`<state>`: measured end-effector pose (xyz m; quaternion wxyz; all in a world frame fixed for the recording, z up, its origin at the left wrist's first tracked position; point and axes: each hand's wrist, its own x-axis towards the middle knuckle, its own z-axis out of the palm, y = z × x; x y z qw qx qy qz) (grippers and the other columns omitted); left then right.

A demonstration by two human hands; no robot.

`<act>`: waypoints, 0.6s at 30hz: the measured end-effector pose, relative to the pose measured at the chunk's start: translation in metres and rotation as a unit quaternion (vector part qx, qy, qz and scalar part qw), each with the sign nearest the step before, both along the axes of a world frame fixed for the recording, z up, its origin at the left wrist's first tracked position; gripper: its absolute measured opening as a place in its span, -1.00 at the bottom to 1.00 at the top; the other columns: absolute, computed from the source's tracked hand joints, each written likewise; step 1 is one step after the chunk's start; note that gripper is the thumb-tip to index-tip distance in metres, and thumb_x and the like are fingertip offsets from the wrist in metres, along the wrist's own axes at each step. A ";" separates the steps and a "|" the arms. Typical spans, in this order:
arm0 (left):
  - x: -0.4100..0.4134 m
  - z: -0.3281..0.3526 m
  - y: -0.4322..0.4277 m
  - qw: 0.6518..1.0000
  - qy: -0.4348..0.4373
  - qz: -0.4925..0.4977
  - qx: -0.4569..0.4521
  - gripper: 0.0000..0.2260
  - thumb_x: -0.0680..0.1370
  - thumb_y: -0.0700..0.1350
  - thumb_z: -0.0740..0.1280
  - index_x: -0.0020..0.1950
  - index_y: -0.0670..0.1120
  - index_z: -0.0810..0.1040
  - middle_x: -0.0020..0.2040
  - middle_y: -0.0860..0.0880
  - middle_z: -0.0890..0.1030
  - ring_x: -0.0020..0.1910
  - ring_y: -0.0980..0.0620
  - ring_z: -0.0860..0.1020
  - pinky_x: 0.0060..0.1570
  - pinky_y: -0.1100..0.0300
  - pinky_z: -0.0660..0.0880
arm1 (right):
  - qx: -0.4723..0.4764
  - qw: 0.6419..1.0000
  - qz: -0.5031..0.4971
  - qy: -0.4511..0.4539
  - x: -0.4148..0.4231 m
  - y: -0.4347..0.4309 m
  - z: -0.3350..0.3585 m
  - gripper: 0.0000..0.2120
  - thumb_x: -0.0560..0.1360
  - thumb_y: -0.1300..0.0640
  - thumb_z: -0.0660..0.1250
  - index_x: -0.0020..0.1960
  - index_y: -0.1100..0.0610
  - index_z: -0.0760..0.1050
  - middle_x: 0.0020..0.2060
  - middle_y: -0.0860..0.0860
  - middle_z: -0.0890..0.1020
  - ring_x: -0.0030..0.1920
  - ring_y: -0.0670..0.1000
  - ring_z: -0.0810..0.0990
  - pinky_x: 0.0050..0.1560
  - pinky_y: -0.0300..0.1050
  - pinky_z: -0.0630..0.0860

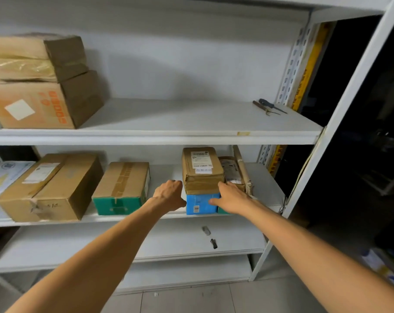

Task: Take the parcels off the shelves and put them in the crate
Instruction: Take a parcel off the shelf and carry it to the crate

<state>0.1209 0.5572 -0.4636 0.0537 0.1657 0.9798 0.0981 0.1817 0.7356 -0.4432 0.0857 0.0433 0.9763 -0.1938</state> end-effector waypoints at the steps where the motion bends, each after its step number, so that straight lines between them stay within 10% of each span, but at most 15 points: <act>1: -0.001 -0.001 0.001 1.000 -0.005 0.002 0.008 -0.56 0.51 -0.02 0.42 0.32 -0.13 0.43 0.19 -0.11 0.56 -0.10 0.02 0.48 -0.14 0.21 0.46 | -0.005 1.000 -0.002 0.001 0.001 0.004 -0.001 -0.63 0.54 0.00 0.35 0.23 0.16 0.38 0.24 0.11 0.47 0.22 0.08 0.48 0.19 -0.04 0.45; 18: -0.070 -0.015 0.021 0.967 -0.098 0.094 0.216 -0.59 0.56 -0.04 0.37 0.33 -0.20 0.44 0.19 -0.15 0.57 -0.03 0.00 0.54 -0.10 0.23 0.44 | -0.071 0.991 -0.086 0.067 -0.072 0.045 -0.020 -0.27 0.55 -0.13 0.28 0.55 0.18 0.07 0.50 0.13 0.25 0.48 0.17 0.23 0.41 0.11 0.27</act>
